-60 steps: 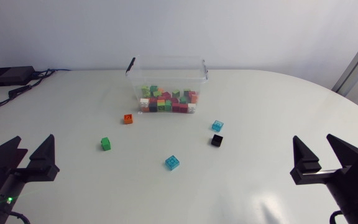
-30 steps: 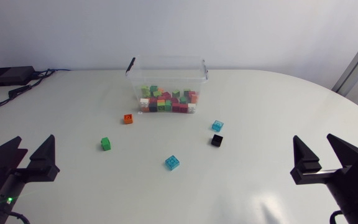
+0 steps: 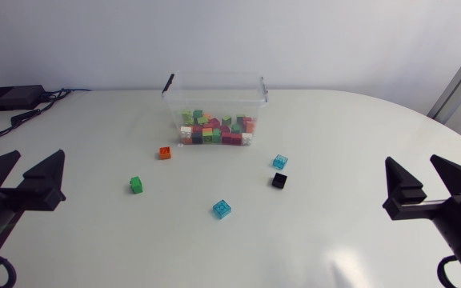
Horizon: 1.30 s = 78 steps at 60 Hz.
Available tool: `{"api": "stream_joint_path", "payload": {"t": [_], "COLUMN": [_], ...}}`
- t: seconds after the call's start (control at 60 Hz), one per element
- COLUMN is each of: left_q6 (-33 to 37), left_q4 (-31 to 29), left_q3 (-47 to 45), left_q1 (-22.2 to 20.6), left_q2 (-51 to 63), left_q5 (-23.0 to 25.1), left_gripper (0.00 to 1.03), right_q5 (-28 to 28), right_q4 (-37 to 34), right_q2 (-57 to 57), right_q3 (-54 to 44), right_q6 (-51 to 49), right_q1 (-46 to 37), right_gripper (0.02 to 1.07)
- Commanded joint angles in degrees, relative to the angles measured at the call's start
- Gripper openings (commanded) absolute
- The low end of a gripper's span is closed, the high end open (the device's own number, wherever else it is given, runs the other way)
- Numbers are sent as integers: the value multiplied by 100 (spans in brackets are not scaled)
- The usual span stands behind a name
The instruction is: Place the duplo bricks in the container
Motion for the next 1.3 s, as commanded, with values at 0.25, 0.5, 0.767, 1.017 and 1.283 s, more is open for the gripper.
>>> {"api": "stream_joint_path", "payload": {"t": [0.25,0.5,0.767,1.017,1.283], "left_q6": [-250,-21,-65,471,2053], "left_q4": [-69,-368,-1133,-1730,-2451], "left_q3": [1137,1708,2569,3290,4046], "left_q1": [-323,-367,-191,-7,-15], "left_q2": [1833,2922,4206,5339,6737], "left_q5": [50,50,358,692,718], "left_gripper": [96,91,91,91,92], "right_q5": [-133,-133,-177,-300,-335], "right_q4": [91,-129,-727,-1368,-1711], "right_q2": [1699,2543,3474,4432,5434], "right_q3": [977,1513,2111,2621,2981], "right_q6": [-6,-6,2,-50,-182], "right_q1": [57,188,347,408,408], "right_gripper": [103,103,103,103,103]}}
